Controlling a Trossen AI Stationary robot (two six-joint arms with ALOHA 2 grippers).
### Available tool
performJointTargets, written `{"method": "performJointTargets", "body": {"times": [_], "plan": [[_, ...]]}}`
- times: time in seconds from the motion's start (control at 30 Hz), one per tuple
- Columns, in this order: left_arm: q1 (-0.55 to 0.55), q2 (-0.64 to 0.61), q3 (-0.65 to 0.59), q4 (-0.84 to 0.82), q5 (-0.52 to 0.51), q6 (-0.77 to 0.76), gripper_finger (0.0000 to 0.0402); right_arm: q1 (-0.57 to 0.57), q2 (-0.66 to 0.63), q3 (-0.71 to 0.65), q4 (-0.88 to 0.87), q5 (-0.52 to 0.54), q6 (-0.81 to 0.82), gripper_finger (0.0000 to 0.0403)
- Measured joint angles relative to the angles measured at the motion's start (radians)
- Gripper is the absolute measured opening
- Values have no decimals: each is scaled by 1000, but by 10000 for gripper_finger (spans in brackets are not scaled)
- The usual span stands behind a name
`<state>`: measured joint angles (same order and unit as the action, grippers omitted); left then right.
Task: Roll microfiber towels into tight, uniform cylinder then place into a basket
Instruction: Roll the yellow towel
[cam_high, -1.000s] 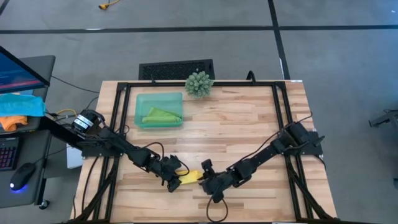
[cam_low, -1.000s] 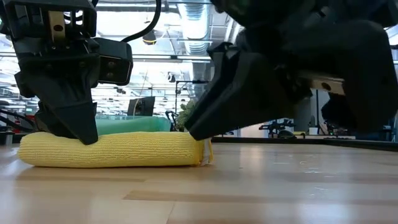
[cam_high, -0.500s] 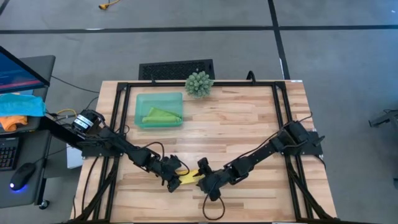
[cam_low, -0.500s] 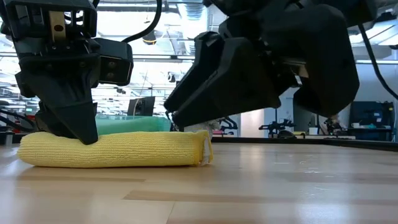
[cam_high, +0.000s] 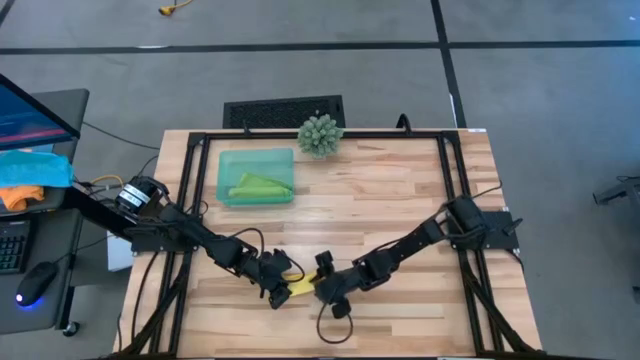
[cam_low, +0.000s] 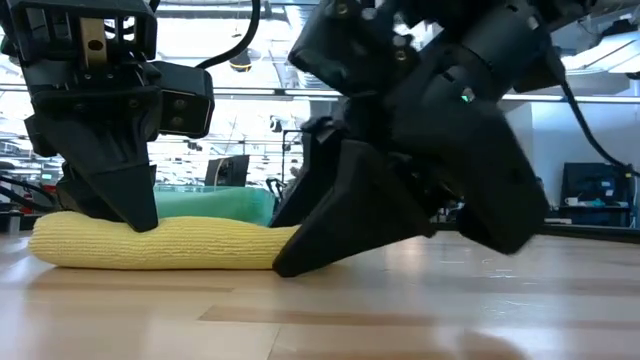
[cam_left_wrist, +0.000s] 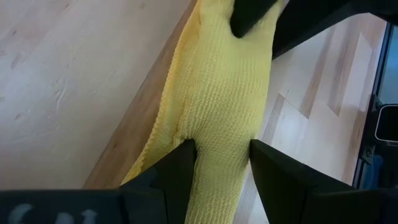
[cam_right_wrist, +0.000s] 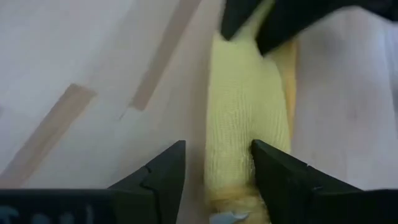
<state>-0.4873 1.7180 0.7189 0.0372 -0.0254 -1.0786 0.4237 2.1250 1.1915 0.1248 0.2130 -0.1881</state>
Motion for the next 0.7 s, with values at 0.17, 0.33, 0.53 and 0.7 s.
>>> {"method": "performJointTargets", "body": {"times": [0.17, 0.33, 0.53, 0.7], "plan": [[0, -2, 0, 0, 1, 34, 155, -28, 2, 1, -20, -6, 157, 199], [-20, -8, 8, -5, -50, 147, 155, -34, 3, 1, -36, -10, 219, 155], [-61, -34, 25, -22, -134, 268, 155, -35, 2, 0, -52, -24, 275, 47], [-102, -56, 49, -77, -193, 325, 155, -36, 2, -1, -53, -27, 310, 28]]}}
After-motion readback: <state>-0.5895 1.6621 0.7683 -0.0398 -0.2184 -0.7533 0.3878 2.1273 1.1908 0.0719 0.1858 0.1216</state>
